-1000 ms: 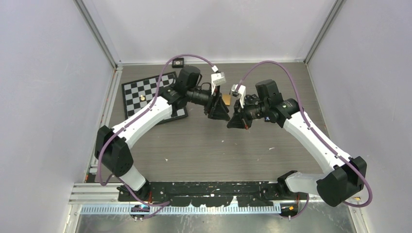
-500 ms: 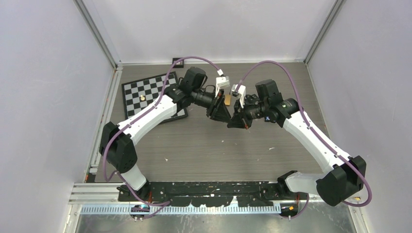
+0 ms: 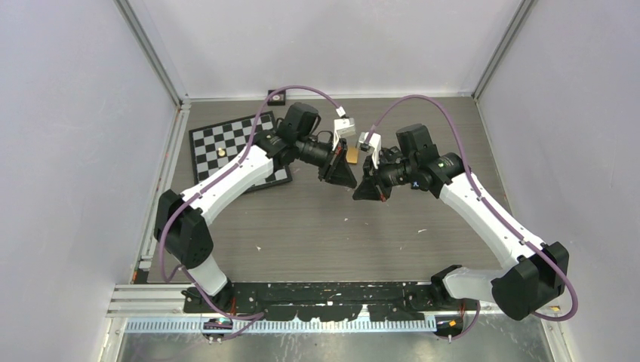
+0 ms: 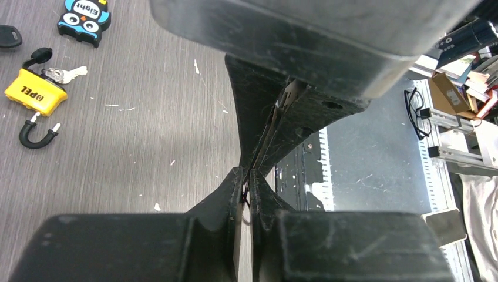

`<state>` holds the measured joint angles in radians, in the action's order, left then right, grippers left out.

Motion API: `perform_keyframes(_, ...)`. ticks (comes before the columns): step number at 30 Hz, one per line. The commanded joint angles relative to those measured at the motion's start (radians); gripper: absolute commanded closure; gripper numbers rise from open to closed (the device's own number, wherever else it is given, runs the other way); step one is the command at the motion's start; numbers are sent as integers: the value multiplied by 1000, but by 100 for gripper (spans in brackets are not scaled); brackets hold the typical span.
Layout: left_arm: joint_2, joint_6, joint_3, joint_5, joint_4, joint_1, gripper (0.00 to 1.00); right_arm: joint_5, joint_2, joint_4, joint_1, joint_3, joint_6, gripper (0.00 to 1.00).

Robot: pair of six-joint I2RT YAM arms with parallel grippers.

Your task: Unlock with the key

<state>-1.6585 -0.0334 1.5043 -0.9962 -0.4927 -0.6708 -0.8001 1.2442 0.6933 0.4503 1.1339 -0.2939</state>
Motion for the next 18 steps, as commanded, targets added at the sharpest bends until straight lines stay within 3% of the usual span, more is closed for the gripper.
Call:
perform_keyframes(1,2,-13,45,-10,-28,5,94,-10,-8,-11,4,6,-9,100)
perform_keyframes(5,2,-15,39,-14,-34,5,94,-7,-9,-12,4,7,-10,100)
perform_keyframes(12,2,-29,27,-16,-53,5,81,-1,-7,-14,4,7,-8,99)
perform_keyframes(18,7,-30,22,-17,-54,4,84,1,-6,-15,4,7,-4,99)
